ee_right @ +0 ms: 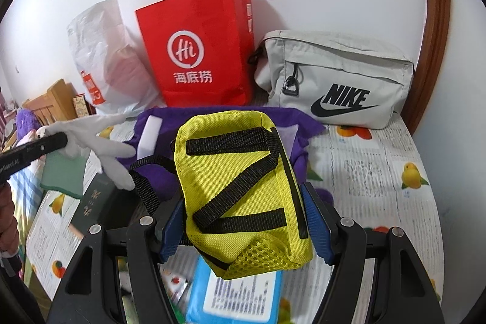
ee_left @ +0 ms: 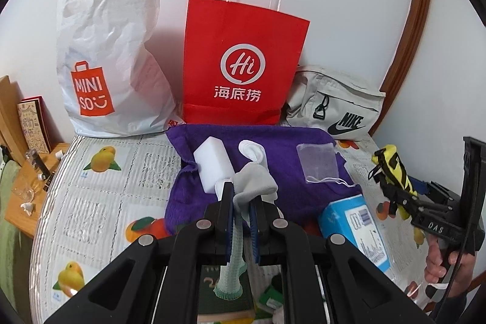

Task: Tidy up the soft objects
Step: 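Carry the glove with left gripper while right gripper carries yellow pouch toward towel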

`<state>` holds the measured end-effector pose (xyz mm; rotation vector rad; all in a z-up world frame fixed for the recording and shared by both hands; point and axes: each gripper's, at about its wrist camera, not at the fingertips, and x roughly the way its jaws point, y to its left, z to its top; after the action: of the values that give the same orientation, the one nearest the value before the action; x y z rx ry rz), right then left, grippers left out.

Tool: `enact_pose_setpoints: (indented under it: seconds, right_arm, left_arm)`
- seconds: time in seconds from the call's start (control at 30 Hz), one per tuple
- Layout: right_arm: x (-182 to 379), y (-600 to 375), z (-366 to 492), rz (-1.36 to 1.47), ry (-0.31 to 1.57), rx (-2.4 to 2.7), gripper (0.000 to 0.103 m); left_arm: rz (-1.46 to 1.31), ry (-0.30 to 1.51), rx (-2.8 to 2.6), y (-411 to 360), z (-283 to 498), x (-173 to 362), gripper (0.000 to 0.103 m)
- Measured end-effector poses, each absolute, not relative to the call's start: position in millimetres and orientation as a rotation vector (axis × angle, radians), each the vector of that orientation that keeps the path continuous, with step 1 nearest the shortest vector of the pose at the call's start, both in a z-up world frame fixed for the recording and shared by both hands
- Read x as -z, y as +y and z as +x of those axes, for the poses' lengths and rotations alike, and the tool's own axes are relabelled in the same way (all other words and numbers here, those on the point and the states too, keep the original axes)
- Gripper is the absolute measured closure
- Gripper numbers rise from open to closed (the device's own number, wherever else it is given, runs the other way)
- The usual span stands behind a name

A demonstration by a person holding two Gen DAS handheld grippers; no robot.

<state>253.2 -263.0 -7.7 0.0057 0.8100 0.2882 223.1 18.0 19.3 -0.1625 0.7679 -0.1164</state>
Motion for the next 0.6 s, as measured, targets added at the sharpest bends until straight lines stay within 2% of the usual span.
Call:
enact_pose_setpoints:
  seconds: [0.6]
  right_arm:
    - [46, -256, 336, 0.022, 0.882, -0.284, 0.034]
  left_arm:
    - [-0.183, 0.832, 0.150, 18, 292, 15, 0.093]
